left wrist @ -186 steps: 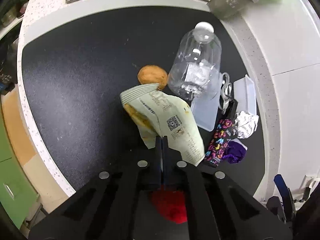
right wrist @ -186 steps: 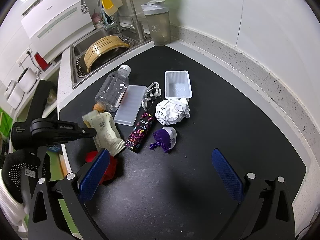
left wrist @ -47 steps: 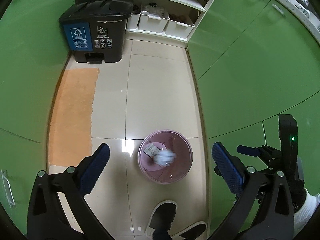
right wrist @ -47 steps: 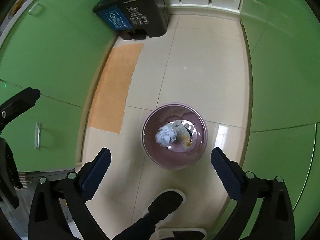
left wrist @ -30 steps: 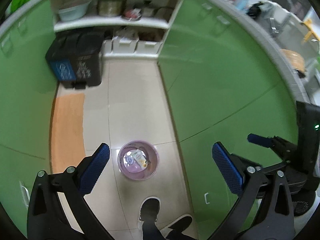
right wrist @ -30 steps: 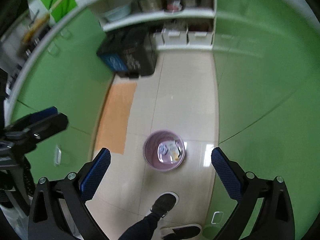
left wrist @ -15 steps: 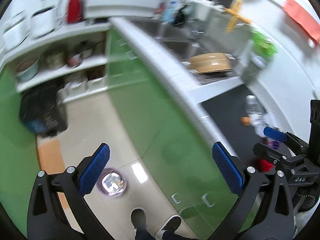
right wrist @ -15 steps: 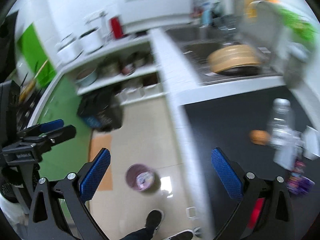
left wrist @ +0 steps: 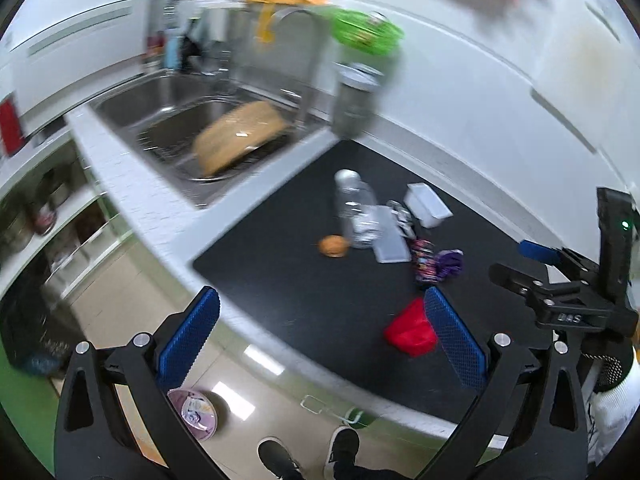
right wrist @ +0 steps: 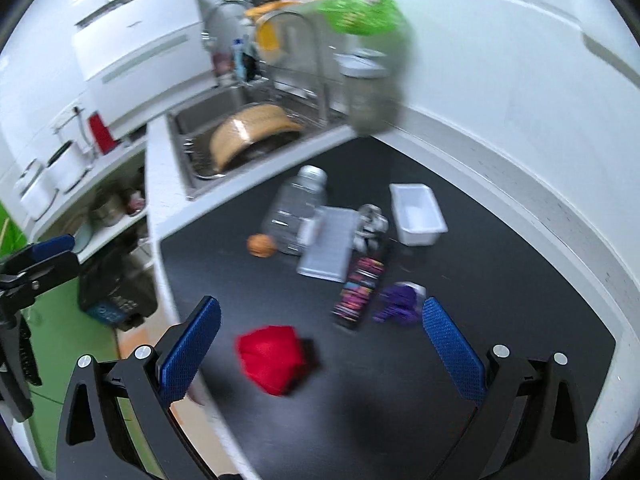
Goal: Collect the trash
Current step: 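Move both open tools back to the counter, then grasp the red cloth with the left tool while the right tool grasps the purple item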
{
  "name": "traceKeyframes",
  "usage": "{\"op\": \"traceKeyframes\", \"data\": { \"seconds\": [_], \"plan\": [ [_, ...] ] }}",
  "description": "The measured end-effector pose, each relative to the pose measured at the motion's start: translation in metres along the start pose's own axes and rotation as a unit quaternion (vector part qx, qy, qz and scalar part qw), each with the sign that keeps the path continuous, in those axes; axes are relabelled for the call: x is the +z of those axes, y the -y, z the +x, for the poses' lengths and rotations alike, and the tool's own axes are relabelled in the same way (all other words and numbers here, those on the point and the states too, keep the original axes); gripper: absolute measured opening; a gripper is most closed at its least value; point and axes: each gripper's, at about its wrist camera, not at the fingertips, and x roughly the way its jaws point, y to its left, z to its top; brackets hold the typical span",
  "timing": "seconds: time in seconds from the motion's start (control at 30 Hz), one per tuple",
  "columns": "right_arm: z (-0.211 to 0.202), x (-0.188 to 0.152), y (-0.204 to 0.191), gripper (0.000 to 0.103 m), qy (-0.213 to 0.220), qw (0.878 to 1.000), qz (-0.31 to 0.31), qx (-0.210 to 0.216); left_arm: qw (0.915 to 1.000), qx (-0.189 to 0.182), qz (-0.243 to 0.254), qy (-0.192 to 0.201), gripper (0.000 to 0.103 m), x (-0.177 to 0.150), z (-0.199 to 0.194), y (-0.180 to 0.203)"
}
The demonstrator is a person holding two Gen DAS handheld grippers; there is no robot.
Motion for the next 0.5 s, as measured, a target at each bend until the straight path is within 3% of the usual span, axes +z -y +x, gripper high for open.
{"op": "traceKeyframes", "data": {
  "seconds": [0.2,0.5],
  "plan": [
    [0.009,-0.007,0.039,0.097,-0.019,1.0,0.005,-0.009,0.9989,-0.016,0.028,-0.032,0.1,0.0,0.04,0.051],
    [0.057,-0.015,0.079,0.097,-0.078,0.997,-0.008,-0.002,0.9926,-0.013,0.043,-0.113,0.1,-0.017,0.103,0.09]
  ]
}}
